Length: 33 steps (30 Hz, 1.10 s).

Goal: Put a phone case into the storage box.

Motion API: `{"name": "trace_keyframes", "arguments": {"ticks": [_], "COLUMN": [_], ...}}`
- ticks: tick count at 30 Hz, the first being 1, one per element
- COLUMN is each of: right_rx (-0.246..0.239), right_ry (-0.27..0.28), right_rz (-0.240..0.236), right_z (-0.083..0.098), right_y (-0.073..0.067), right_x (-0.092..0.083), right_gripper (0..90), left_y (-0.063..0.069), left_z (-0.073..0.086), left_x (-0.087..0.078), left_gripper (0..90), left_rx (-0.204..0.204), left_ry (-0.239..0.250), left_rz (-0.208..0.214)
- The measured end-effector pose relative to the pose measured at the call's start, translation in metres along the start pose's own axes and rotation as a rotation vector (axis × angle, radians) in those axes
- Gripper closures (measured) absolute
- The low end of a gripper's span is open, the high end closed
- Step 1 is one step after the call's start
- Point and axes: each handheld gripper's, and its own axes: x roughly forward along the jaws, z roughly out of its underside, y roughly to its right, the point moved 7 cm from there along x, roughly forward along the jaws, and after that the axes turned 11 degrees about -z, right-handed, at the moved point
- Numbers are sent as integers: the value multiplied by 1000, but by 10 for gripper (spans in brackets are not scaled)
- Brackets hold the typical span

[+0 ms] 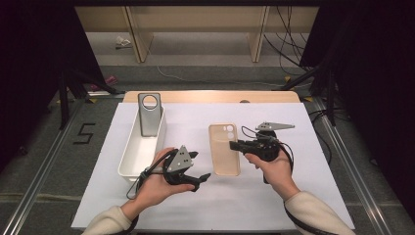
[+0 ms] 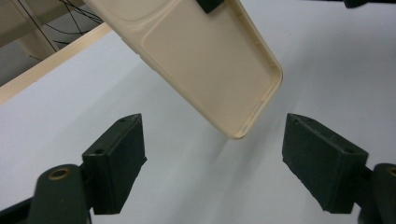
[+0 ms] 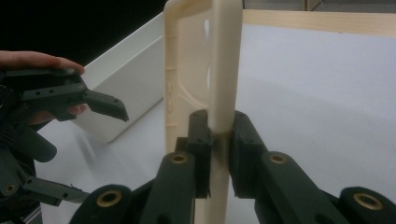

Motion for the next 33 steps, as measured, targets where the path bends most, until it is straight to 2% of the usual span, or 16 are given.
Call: {"name": "trace_keyframes", "arguments": {"ticks": [2,12,15,20,23,29,33], "right_rx": [-1,8,8,9,10,12,15], "right_ry": [4,29,39,49,53,58,62], "right_rz": [1,14,16,22,26,31,33], "right_z": [0,1,0,0,0,1,2], "right_y": [-1,1,2,3,3,1,1], "right_x": [0,-4,-6,-7,-7,-10,-14], "right_gripper": [810,809,809,809,809,808,809], "left_y": [-1,-10,-12,-16,-20,-23,-23], "left_z": [0,-2,-4,-14,-20,-35,-40], "left_x": [0,0,0,-2,-3,-4,-1], "left_gripper": [221,226,238,267,320,338,348], "left_rx": [-3,-72,-118,-153,-174,-218,-226], "left_ry": [-3,14,22,45,42,61,56], "left_rz": [-6,-40,-45,-73,-112,-117,-113]}}
